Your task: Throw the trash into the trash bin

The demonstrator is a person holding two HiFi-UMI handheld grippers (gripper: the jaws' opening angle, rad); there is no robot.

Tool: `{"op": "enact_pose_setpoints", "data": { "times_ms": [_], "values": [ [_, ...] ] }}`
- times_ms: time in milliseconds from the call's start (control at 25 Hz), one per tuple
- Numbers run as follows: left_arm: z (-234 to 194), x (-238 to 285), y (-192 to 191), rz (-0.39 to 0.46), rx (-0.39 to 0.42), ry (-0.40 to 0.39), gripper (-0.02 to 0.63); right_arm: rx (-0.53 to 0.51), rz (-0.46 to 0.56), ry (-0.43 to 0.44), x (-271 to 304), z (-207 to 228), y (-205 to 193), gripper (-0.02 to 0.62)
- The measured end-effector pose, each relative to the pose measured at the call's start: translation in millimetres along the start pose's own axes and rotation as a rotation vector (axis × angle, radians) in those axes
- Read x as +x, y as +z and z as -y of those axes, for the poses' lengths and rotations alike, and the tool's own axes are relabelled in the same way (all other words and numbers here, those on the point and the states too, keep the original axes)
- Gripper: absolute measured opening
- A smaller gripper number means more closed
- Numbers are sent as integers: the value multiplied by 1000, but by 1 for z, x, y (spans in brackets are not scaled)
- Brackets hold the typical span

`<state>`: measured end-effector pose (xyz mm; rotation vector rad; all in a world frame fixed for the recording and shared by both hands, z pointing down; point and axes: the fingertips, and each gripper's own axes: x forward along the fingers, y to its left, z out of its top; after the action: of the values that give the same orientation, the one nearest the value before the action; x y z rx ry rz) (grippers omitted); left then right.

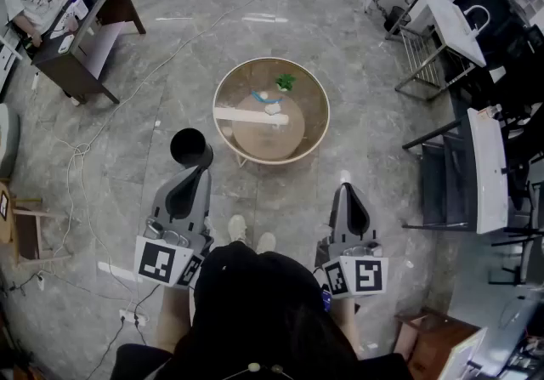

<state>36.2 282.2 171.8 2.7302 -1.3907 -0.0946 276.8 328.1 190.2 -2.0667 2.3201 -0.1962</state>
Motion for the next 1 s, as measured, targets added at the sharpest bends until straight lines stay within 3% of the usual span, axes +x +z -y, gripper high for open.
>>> {"op": "enact_pose_setpoints", "data": {
  "times_ms": [520,760,1000],
  "values": [
    [2,2,-1,0,-1,-2,6,9,-7,7,1,3,-3,2],
    [-5,-2,-4,-14,5,-31,8,13,-45,134,10,-15,-12,2],
    [-27,-10,-10,-13,-23,-71,22,-17,-78,168,26,-36,-26,3]
  ]
}}
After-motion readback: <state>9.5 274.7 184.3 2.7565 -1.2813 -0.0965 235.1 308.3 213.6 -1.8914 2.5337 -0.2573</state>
